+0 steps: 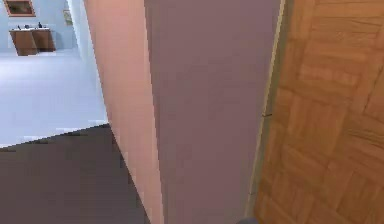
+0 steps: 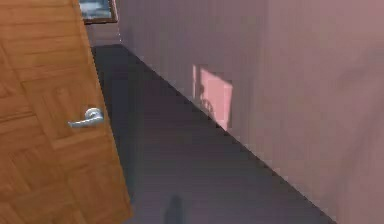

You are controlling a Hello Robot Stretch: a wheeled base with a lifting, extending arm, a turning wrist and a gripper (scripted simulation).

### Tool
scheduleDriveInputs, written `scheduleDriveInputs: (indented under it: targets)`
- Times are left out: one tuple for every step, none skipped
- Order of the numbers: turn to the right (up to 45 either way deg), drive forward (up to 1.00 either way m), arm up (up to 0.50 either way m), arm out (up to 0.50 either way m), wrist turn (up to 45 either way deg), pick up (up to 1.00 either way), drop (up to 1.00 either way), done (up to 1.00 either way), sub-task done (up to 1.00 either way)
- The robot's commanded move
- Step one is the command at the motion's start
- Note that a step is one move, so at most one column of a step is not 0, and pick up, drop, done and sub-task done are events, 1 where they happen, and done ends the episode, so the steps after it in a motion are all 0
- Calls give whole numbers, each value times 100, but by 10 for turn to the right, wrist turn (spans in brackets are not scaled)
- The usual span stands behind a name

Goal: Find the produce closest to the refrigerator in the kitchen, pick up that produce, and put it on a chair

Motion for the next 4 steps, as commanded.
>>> scheduleDriveInputs:
  targets:
    - [-450, 0, 0, 0, 0, 0, 0, 0, 0]
    - [-270, 0, 0, 0, 0, 0, 0, 0, 0]
    - [0, 100, 0, 0, 0, 0, 0, 0, 0]
    - [0, 100, 0, 0, 0, 0, 0, 0, 0]
